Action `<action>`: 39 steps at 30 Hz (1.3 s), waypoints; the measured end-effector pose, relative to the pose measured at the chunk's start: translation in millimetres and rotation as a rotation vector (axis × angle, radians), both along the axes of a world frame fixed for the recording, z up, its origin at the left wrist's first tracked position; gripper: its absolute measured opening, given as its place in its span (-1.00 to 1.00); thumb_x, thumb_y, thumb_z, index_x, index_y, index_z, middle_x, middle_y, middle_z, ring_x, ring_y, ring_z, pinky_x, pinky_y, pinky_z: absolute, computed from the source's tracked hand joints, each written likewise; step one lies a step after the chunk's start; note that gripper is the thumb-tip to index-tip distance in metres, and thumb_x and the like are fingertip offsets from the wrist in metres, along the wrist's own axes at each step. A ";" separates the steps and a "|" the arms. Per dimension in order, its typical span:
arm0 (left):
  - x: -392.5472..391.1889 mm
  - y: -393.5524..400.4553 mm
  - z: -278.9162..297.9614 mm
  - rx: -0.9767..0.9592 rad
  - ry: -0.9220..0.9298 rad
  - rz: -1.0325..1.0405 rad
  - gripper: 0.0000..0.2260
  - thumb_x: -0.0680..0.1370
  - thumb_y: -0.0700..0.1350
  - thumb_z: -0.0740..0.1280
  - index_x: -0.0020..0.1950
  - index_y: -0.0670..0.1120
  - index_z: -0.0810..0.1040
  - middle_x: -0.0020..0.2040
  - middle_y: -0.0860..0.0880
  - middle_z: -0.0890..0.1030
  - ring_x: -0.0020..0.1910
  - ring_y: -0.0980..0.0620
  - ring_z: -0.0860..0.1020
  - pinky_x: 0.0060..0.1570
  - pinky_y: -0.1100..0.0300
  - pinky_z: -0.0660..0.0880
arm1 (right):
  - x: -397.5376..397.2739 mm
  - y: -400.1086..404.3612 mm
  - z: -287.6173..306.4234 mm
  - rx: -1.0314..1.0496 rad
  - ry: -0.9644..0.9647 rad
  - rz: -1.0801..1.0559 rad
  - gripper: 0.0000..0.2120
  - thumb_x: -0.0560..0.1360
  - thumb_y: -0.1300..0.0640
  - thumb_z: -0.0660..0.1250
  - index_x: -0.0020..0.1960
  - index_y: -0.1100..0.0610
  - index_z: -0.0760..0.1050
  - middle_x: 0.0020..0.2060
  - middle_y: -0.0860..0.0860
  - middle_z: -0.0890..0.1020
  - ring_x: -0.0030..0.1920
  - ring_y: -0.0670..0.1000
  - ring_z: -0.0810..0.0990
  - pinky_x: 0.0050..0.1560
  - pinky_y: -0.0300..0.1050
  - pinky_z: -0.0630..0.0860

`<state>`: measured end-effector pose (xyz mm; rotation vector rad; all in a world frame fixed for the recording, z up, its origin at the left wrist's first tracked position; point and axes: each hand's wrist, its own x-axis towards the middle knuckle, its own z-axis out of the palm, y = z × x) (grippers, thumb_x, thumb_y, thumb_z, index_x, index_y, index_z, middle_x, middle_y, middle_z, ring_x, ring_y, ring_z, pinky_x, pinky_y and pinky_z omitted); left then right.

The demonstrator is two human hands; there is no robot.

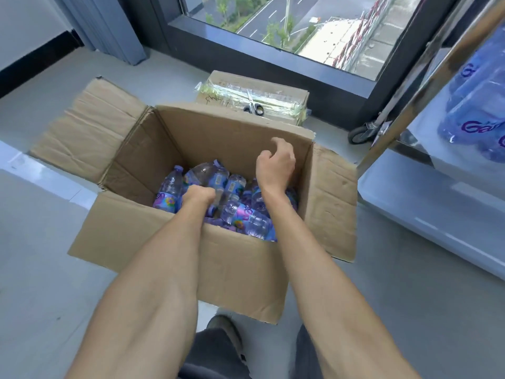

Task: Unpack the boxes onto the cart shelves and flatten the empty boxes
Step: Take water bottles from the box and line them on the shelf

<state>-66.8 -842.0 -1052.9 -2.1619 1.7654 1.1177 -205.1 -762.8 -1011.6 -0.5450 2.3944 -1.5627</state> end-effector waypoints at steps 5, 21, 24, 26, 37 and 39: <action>-32.5 20.6 -18.3 0.550 0.025 -0.110 -0.67 0.67 -0.04 0.21 0.42 -0.08 0.41 0.32 -0.20 0.49 0.23 -0.17 0.53 0.42 -0.01 0.36 | -9.1 -35.3 -63.3 0.675 -0.352 0.259 -0.54 0.51 0.05 0.30 0.35 0.21 0.43 0.31 0.20 0.51 0.31 0.24 0.48 0.28 0.03 0.47; -40.3 -2.1 -78.7 0.265 0.312 0.735 -0.32 0.37 0.09 0.47 0.40 -0.14 0.35 0.20 -0.18 0.52 0.02 -0.19 0.48 0.08 0.00 0.46 | -29.6 -46.4 -132.0 0.928 -0.215 0.330 -0.51 0.38 -0.05 0.45 0.24 0.13 0.49 0.19 0.12 0.59 0.20 0.18 0.56 0.18 -0.02 0.51; -34.6 -4.7 -69.4 0.222 0.415 0.856 -0.26 0.35 0.17 0.47 0.43 -0.12 0.36 0.29 -0.18 0.49 0.14 -0.22 0.52 0.22 -0.08 0.47 | -30.7 -45.7 -125.6 0.791 -0.371 0.225 -0.43 0.35 -0.05 0.47 0.27 0.16 0.46 0.20 0.15 0.57 0.20 0.21 0.56 0.16 0.03 0.55; -32.0 -5.3 -60.2 0.213 0.492 0.899 -0.24 0.34 0.19 0.47 0.43 -0.11 0.37 0.29 -0.16 0.50 0.17 -0.22 0.54 0.23 -0.12 0.50 | -33.1 -44.5 -114.5 0.600 -0.592 0.132 -0.30 0.30 -0.03 0.51 0.34 0.19 0.39 0.23 0.16 0.54 0.20 0.22 0.55 0.14 0.05 0.56; -33.6 31.1 60.5 0.188 1.299 0.838 -0.82 0.50 -0.02 0.24 -0.25 -0.08 0.42 -0.29 -0.06 0.44 -0.34 -0.05 0.45 -0.31 0.19 0.40 | -13.3 16.1 14.0 -0.376 -1.121 0.352 -0.55 0.30 0.09 0.22 0.07 0.37 0.47 -0.19 0.22 0.57 -0.22 0.17 0.57 -0.13 -0.05 0.50; -35.1 45.4 89.1 0.220 1.474 0.744 -0.80 0.53 -0.01 0.20 -0.26 -0.06 0.38 -0.33 -0.04 0.41 -0.34 -0.03 0.42 -0.30 0.16 0.36 | -12.1 37.2 42.8 -0.551 -1.147 0.448 -0.65 0.44 0.10 0.13 0.06 0.34 0.46 -0.22 0.19 0.57 -0.23 0.15 0.55 -0.15 -0.08 0.49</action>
